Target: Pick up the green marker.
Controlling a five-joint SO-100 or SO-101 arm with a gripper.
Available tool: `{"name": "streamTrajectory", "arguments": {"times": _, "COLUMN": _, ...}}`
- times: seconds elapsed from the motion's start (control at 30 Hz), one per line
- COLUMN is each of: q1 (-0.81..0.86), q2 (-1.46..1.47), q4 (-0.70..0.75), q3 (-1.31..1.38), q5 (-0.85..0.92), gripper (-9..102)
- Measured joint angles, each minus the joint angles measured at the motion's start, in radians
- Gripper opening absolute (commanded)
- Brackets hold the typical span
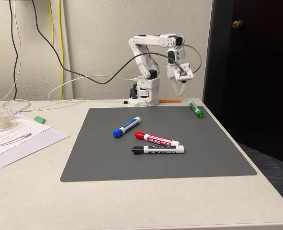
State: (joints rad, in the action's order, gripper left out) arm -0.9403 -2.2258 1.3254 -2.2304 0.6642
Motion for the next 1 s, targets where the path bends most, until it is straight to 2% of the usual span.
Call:
{"name": "streamTrajectory", "arguments": {"times": 0.53, "q1": -0.109, "q2": -0.025, "q4": -0.017, "q3": -0.071, "q5": -0.055, "gripper": 0}}
{"name": "streamTrajectory", "arguments": {"times": 1.0, "q1": -0.218, "q2": -0.018, "q4": -0.195, "q3": -0.242, "q5": -0.12, "gripper": 0}}
